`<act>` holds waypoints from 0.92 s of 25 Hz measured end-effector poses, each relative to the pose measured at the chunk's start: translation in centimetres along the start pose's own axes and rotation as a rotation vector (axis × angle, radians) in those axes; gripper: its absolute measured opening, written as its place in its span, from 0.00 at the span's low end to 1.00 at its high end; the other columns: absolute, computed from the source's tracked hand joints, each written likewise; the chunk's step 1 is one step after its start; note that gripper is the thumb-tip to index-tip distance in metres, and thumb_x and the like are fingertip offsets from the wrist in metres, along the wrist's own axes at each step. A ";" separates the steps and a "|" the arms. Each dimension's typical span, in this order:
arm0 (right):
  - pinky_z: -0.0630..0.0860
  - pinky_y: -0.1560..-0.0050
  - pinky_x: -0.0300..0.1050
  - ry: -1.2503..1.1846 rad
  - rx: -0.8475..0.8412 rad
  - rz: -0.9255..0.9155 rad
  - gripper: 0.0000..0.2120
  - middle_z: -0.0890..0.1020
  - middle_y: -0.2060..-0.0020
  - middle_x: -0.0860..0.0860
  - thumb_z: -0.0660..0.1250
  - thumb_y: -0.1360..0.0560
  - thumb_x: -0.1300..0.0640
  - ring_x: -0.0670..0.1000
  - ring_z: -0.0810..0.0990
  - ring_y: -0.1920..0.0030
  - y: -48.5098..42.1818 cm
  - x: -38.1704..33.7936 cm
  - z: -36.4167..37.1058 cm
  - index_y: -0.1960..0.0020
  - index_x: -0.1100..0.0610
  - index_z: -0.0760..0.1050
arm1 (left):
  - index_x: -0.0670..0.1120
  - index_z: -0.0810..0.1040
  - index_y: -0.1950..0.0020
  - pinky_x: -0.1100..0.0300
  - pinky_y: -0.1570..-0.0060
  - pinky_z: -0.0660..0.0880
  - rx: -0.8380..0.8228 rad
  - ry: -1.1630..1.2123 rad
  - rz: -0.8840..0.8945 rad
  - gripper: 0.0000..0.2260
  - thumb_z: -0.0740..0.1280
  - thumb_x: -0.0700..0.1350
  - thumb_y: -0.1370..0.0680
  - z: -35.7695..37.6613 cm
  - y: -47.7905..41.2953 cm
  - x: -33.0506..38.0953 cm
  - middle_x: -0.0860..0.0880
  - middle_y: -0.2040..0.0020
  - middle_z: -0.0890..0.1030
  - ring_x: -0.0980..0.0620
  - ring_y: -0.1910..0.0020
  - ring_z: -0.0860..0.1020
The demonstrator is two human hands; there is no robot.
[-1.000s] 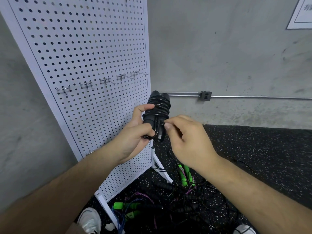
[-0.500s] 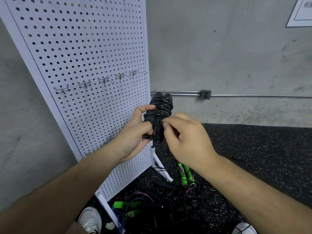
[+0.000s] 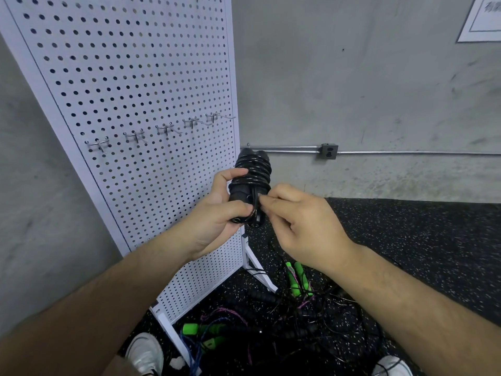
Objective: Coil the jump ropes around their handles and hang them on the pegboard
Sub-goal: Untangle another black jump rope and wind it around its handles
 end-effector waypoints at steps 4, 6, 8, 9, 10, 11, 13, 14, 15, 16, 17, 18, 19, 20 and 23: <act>0.73 0.59 0.36 -0.624 0.129 0.562 0.08 0.80 0.60 0.44 0.71 0.23 0.65 0.43 0.79 0.63 -0.3 0.3 0.7 0.51 0.54 0.86 | 0.51 0.67 0.32 0.60 0.49 0.80 0.021 -0.089 -0.016 0.30 0.61 0.30 0.32 0.8 0.2 -0.1 0.43 0.49 0.80 0.54 0.55 0.82; 0.73 0.63 0.37 -0.757 0.119 0.705 0.06 0.80 0.60 0.47 0.72 0.24 0.65 0.43 0.77 0.67 -0.5 0.6 0.7 0.53 0.56 0.86 | 0.52 0.67 0.33 0.59 0.48 0.80 0.037 -0.137 -0.023 0.28 0.63 0.30 0.29 0.8 0.1 0.1 0.43 0.47 0.80 0.54 0.54 0.82; 0.74 0.62 0.38 -0.611 0.080 0.603 0.05 0.80 0.60 0.48 0.73 0.25 0.64 0.44 0.78 0.65 -0.7 0.3 0.2 0.53 0.56 0.87 | 0.53 0.67 0.33 0.60 0.48 0.80 0.053 -0.197 -0.041 0.25 0.61 0.28 0.22 0.6 0.2 0.2 0.41 0.44 0.79 0.55 0.53 0.82; 0.75 0.61 0.40 -0.469 0.040 0.483 0.05 0.80 0.60 0.48 0.72 0.24 0.64 0.45 0.78 0.63 -0.8 0.0 -0.1 0.53 0.57 0.87 | 0.53 0.66 0.33 0.61 0.49 0.79 0.058 -0.227 -0.046 0.24 0.59 0.27 0.20 0.6 0.2 0.1 0.41 0.44 0.79 0.56 0.53 0.82; 0.76 0.60 0.43 -0.310 -0.003 0.344 0.06 0.79 0.60 0.49 0.70 0.23 0.63 0.47 0.78 0.61 -0.7 -0.5 -0.2 0.54 0.58 0.86 | 0.53 0.66 0.33 0.61 0.49 0.79 0.061 -0.253 -0.046 0.24 0.58 0.27 0.20 0.4 0.3 0.0 0.42 0.45 0.79 0.56 0.53 0.82; 0.76 0.60 0.47 -0.181 -0.036 0.232 0.07 0.77 0.60 0.49 0.68 0.23 0.63 0.48 0.77 0.60 -0.7 -0.8 -0.1 0.54 0.60 0.85 | 0.53 0.66 0.33 0.61 0.48 0.79 0.073 -0.268 -0.046 0.24 0.57 0.27 0.20 0.3 0.3 -0.1 0.42 0.46 0.79 0.57 0.53 0.81; 0.77 0.57 0.51 -0.140 -0.079 0.232 0.08 0.77 0.58 0.49 0.65 0.22 0.61 0.48 0.78 0.59 -0.8 -0.8 -0.1 0.53 0.59 0.84 | 0.54 0.66 0.33 0.57 0.43 0.79 0.094 -0.305 -0.043 0.23 0.60 0.30 0.19 -0.1 0.4 0.0 0.42 0.46 0.80 0.53 0.51 0.81; 0.78 0.55 0.51 -0.202 -0.084 0.308 0.09 0.78 0.58 0.49 0.64 0.21 0.59 0.47 0.80 0.59 -1.0 -0.7 -0.4 0.51 0.57 0.83 | 0.57 0.67 0.33 0.51 0.38 0.78 0.101 -0.354 -0.046 0.23 0.64 0.34 0.20 -0.4 0.3 0.1 0.40 0.44 0.80 0.49 0.48 0.81; 0.79 0.55 0.52 -0.276 -0.079 0.384 0.08 0.80 0.59 0.48 0.64 0.20 0.58 0.46 0.82 0.62 -1.1 -0.5 -0.6 0.49 0.55 0.82 | 0.60 0.68 0.33 0.44 0.34 0.75 0.100 -0.406 -0.050 0.24 0.68 0.40 0.23 -0.4 0.3 0.2 0.38 0.43 0.80 0.42 0.45 0.80; 0.81 0.57 0.52 -0.331 -0.082 0.440 0.06 0.80 0.61 0.47 0.65 0.19 0.57 0.45 0.83 0.64 -1.1 -0.5 -0.7 0.47 0.54 0.81 | 0.63 0.69 0.35 0.38 0.32 0.72 0.094 -0.437 -0.058 0.25 0.70 0.45 0.28 -0.3 0.3 0.2 0.36 0.42 0.79 0.36 0.41 0.79; 0.82 0.58 0.52 -0.353 -0.095 0.459 0.06 0.81 0.62 0.46 0.65 0.19 0.56 0.44 0.83 0.65 -1.1 -0.7 -0.8 0.44 0.51 0.79 | 0.66 0.71 0.38 0.33 0.31 0.69 0.092 -0.430 -0.063 0.25 0.70 0.47 0.31 -0.2 0.4 0.0 0.35 0.41 0.78 0.33 0.40 0.77; 0.82 0.58 0.51 -0.345 -0.116 0.448 0.08 0.81 0.62 0.45 0.66 0.20 0.56 0.44 0.84 0.65 -1.2 -0.8 -0.8 0.42 0.49 0.79 | 0.66 0.72 0.39 0.31 0.32 0.68 0.081 -0.411 -0.064 0.24 0.70 0.47 0.32 -0.1 0.4 -0.1 0.32 0.40 0.78 0.33 0.40 0.77; 0.82 0.57 0.50 -0.332 -0.140 0.435 0.10 0.81 0.61 0.45 0.67 0.21 0.55 0.44 0.84 0.63 -1.2 -0.9 -0.8 0.41 0.46 0.80 | 0.66 0.73 0.40 0.30 0.32 0.67 0.074 -0.406 -0.057 0.25 0.70 0.46 0.34 0.0 0.4 -0.2 0.30 0.40 0.76 0.35 0.42 0.77; 0.82 0.57 0.49 -0.326 -0.160 0.444 0.11 0.81 0.61 0.44 0.68 0.22 0.55 0.44 0.83 0.62 -1.2 -0.9 -0.8 0.41 0.45 0.81 | 0.65 0.73 0.40 0.30 0.32 0.67 0.064 -0.427 -0.053 0.25 0.70 0.46 0.34 0.2 0.4 -0.1 0.28 0.41 0.76 0.35 0.44 0.77; 0.83 0.58 0.50 -0.330 -0.173 0.526 0.11 0.81 0.61 0.45 0.69 0.25 0.56 0.46 0.83 0.63 -1.2 -0.8 -0.7 0.45 0.46 0.84 | 0.64 0.70 0.37 0.35 0.36 0.74 0.023 -0.522 -0.046 0.27 0.68 0.43 0.32 0.4 0.4 -0.4 0.31 0.45 0.79 0.36 0.47 0.79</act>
Point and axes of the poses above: each hand's wrist, its own y-axis away from the middle knuckle, its own z-axis out of the palm, x = y × z, the point moved 2 cm from there along -y, towards the middle knuckle
